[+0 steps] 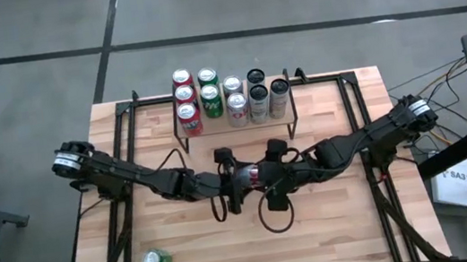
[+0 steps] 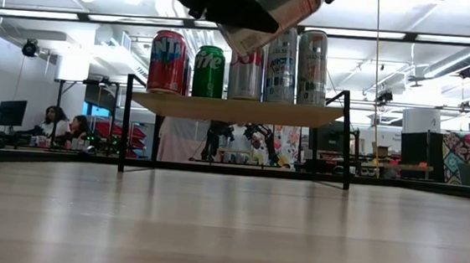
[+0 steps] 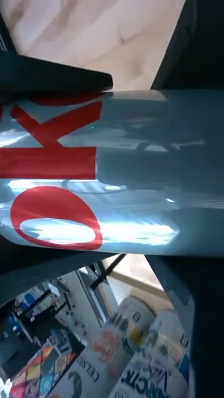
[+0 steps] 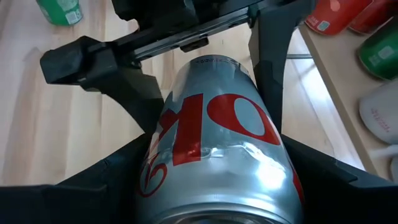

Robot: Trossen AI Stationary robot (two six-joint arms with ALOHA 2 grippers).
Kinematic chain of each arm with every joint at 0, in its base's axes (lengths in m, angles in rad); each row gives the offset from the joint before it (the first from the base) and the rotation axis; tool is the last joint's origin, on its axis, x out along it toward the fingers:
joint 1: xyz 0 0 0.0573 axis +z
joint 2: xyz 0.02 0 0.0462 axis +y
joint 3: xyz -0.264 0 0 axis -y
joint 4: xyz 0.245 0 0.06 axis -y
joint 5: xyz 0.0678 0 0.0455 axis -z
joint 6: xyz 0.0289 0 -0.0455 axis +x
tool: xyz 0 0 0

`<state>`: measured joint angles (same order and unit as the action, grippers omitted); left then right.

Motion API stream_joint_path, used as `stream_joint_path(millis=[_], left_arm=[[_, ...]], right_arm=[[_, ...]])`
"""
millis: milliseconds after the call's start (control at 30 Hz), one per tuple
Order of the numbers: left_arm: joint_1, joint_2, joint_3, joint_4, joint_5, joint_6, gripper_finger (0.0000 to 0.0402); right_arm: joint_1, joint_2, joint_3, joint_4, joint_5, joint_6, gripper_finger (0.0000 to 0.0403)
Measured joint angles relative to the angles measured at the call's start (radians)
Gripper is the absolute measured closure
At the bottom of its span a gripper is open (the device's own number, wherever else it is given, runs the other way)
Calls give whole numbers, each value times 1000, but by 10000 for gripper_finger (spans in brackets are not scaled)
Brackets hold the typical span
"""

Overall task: Place canned beverage on shelf
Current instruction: Put the silver soda can on the shelf aligned with the other silver soda can

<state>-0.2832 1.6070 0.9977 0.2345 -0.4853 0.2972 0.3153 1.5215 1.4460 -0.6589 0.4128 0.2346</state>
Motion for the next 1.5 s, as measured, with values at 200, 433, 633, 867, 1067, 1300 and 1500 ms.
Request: stream_joint_path(millis=[200,433,633,867,1067,1300,1500], left_arm=[[0,-2,0,-2,-25,26,119],[-1,-5,-2,3,-26,72,119],[0,-17,-22,81,-26,104,119],[0,-107,-172,343,34,146,119],[0,-235,-316,592,123,167,119],[4,-316,-384,729,136,197,119],[6,-295,-369,725,136,215,119]], right_arm=[[0,0,0,6,7,-29,114],[0,-12,9,37,7,-55,15],[2,-58,40,16,6,-125,16],[3,-182,21,42,7,-221,16],[7,-265,-68,202,-2,-338,15],[0,-301,-283,614,-1,-475,14],[-30,-236,-428,1105,-4,-594,14]])
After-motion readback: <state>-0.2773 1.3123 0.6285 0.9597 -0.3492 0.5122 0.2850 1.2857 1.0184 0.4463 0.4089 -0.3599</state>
